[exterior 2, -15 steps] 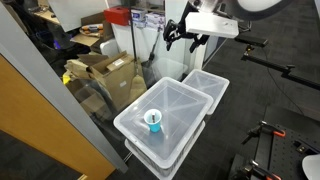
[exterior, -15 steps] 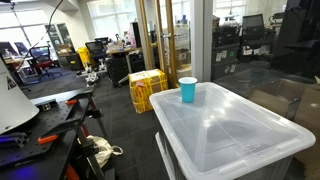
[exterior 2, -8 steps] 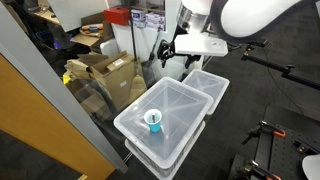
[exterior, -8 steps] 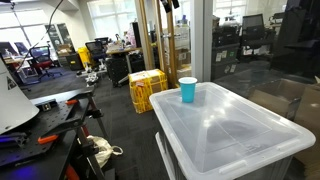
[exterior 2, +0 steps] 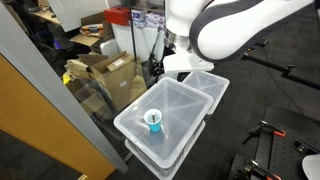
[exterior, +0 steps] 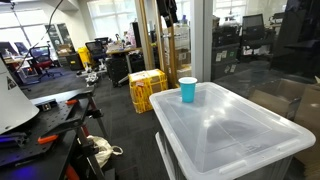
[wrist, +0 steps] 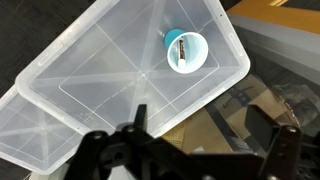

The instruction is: Take the marker out of the light blue cup

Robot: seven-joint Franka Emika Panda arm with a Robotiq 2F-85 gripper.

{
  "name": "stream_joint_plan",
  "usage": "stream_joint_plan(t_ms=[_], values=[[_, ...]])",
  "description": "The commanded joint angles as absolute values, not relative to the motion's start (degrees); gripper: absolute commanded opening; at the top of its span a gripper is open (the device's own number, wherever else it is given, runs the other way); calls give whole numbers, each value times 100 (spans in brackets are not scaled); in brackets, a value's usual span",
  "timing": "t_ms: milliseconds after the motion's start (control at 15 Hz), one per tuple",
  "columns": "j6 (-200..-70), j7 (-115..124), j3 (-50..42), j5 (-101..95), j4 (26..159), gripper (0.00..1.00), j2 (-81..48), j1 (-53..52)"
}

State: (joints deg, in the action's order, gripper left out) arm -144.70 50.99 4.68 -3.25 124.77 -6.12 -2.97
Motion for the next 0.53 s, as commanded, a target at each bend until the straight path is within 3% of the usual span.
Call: stream_joint_plan(t_ms=[0, 467], values=[[-14457, 4901, 384, -243, 12038, 100, -1078, -440], [-14329, 4544, 371, 4, 11293, 100, -1904, -549]])
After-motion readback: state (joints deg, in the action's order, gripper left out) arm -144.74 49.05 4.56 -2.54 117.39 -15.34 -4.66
